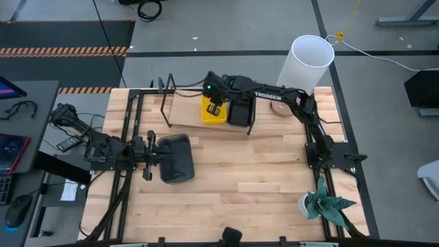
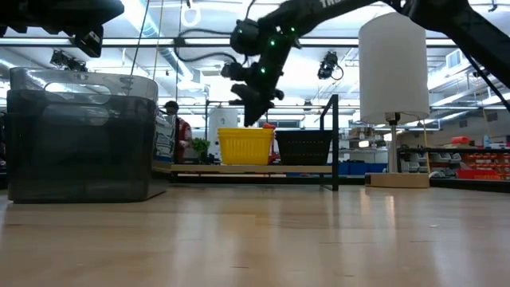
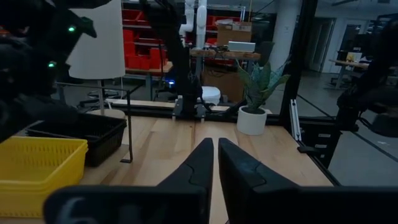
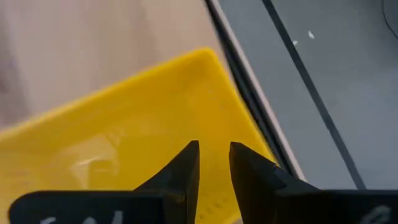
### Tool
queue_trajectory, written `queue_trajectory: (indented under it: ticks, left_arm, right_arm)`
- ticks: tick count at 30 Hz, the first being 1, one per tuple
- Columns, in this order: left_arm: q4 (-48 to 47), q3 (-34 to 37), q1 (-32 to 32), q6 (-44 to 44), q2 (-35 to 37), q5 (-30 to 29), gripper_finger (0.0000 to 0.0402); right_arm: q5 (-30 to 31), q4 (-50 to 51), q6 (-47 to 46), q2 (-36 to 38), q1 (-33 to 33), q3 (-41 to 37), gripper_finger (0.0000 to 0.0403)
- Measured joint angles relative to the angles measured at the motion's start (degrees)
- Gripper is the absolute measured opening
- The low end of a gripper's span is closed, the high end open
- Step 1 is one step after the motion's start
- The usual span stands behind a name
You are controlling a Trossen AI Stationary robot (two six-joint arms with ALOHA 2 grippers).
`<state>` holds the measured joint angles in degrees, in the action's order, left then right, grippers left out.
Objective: Stack baskets on shelf by color
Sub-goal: Put the stacked yellow baskets on the shelf, then put the stacked black bins on the shelf
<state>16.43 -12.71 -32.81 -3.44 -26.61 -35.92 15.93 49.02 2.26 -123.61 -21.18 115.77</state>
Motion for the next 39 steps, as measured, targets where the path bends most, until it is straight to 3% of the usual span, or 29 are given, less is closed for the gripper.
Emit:
queue_trajectory:
  ticks: [10,31,39]
  left_arm:
    - [0.00,0.00,0.00,0.00,0.00,-0.02,0.0031]
    - [0.00,0.00,0.00,0.00,-0.02,-0.01,0.0030]
    - [0.00,0.00,0.00,0.00,-0.02,0.00,0.0029]
  right_arm:
    - [-0.98,3.44,2.48,-0.04,-2.30,-0.87,0.0080]
    - [4.81,10.26,0.72,-0.09,-0.91,-3.67,0.0079]
    - [4.28,12.48,-0.08,-0.09,1.29,3.38,0.0079]
